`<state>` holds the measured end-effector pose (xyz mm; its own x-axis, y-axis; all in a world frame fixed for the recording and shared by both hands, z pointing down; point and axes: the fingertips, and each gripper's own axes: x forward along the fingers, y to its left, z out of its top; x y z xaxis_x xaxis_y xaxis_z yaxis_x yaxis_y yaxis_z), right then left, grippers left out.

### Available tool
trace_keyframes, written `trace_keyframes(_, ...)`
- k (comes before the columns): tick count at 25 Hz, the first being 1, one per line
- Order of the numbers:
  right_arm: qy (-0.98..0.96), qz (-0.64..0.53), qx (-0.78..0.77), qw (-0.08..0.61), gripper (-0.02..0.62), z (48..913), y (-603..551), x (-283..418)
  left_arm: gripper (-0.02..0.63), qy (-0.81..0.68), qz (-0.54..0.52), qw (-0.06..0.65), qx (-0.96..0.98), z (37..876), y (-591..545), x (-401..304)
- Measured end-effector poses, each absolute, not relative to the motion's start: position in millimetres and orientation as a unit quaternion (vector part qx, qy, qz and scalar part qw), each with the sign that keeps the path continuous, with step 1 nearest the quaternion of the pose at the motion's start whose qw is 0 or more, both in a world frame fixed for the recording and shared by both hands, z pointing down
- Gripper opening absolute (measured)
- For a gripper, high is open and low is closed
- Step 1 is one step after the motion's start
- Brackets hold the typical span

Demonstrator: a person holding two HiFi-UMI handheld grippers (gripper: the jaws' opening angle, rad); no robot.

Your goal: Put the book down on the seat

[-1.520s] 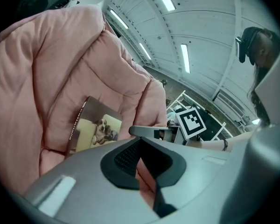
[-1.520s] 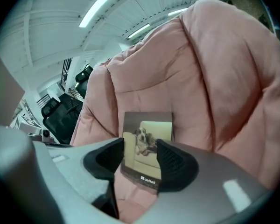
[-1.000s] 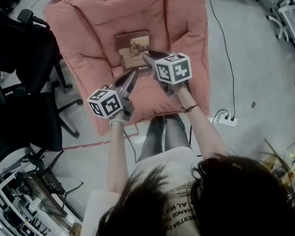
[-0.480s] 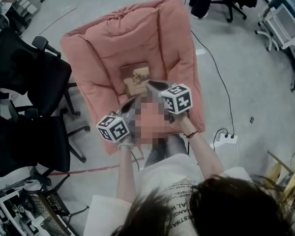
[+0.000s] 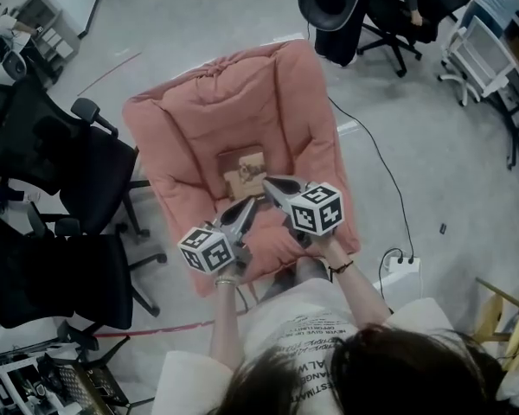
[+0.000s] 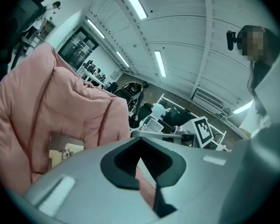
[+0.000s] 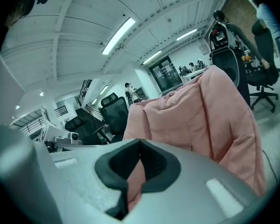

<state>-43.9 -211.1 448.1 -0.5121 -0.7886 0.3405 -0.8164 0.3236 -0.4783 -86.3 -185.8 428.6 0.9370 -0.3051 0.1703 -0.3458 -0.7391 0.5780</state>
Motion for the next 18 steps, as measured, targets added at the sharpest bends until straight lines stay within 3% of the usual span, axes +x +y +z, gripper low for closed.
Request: trace_keyframes(18,-0.828,0.269,0.491,0.002,0.002,412.4,-205.3,-54.6,0.003,-0.158,0.031,0.274,0.948,405.7,-185.1,-96.0)
